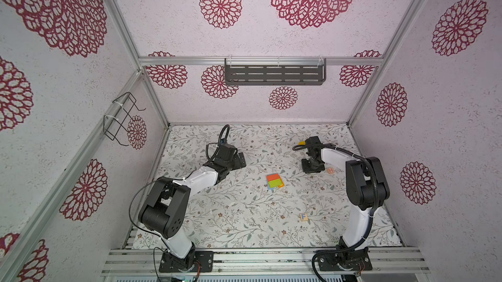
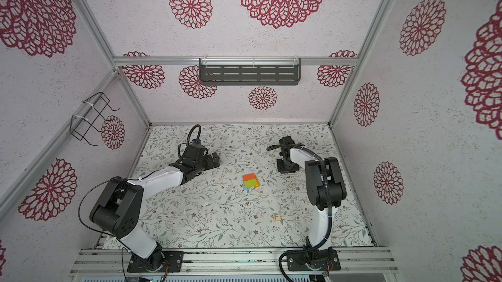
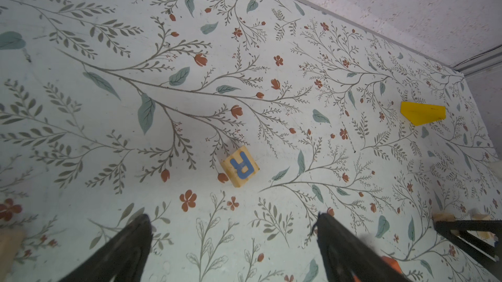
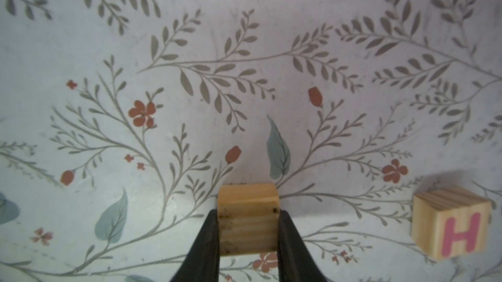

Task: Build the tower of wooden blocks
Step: 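Carry the wooden cube over the stack with the right gripper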

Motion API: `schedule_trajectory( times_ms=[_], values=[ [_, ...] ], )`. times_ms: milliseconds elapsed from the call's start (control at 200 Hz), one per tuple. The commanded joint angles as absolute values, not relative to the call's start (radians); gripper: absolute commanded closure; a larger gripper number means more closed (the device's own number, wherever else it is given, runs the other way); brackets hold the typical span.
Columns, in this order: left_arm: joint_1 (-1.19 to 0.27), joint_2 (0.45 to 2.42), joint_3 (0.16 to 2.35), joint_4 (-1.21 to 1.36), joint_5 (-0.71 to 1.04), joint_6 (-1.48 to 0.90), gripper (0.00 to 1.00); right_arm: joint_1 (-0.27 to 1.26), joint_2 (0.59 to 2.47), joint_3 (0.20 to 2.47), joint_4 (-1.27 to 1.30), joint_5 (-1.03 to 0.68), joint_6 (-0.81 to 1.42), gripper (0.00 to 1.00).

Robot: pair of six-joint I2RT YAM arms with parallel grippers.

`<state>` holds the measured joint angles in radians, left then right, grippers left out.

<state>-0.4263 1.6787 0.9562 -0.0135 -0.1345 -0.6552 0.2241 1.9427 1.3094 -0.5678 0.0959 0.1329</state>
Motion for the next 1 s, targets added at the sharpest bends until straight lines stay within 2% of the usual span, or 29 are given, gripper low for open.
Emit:
schedule_trajectory(
  times_ms=[0, 220, 440, 785, 996],
  values=[
    [-0.419, 1.605, 0.936, -0.03, -0.123, -0.676, 0.03, 0.226, 1.894, 1.333, -0.613, 0.069, 0.168, 0.75],
    [-0.423, 1.464, 0.88, -0.101, -0.088, -0.715, 0.03, 0.292, 1.804, 1.306, -0.66, 0.055, 0.224, 0.77],
    [-0.424, 1.328, 0.792, -0.152, -0.076, -0.738, 0.03, 0.42, 1.75, 1.313, -0.702, 0.06, 0.291, 0.77],
    [-0.424, 1.172, 0.684, -0.222, -0.089, -0.729, 0.03, 0.581, 1.766, 1.383, -0.74, 0.06, 0.388, 0.76],
    [-0.424, 1.159, 0.66, -0.222, -0.092, -0.727, 0.03, 0.627, 1.813, 1.43, -0.747, 0.054, 0.419, 0.71]
  ],
)
